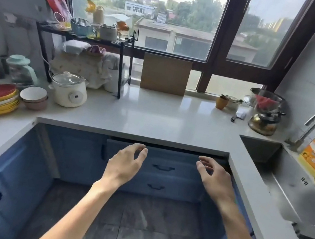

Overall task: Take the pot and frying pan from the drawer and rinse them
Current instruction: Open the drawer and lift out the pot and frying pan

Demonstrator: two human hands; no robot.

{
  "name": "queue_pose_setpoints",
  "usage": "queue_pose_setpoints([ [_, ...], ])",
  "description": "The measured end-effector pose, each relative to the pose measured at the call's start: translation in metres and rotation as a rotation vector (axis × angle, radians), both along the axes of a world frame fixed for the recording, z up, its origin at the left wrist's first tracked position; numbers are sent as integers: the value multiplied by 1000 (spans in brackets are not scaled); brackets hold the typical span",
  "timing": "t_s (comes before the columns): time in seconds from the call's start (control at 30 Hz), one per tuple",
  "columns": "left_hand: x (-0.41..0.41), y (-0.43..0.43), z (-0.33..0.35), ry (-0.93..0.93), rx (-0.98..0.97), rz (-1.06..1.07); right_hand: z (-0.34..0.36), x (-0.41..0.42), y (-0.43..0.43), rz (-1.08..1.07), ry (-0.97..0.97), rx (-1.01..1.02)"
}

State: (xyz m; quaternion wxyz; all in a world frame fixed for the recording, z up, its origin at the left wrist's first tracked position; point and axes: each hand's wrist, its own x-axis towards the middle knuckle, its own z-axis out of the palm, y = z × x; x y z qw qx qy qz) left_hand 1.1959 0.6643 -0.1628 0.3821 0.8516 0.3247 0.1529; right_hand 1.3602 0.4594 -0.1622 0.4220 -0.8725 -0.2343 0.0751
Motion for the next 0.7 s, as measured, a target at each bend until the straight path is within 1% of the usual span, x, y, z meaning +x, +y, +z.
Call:
queue_pose_setpoints([
  [0.2,101,57,-70,134,-154,52,-67,98,42,-9,202,-83],
  [0.4,202,109,-173,231,-323,48,-153,181,92,-63,394,-140],
  [0.57,269,127,-279,311,-482,91,-274,242,132,-152,663,-166],
  [0.63,293,133,-329,302,-558,134,-330,265,150,-170,760,-168],
  [0.7,315,136,-371,270,-598,192,-380,285,167,-159,807,-191],
])
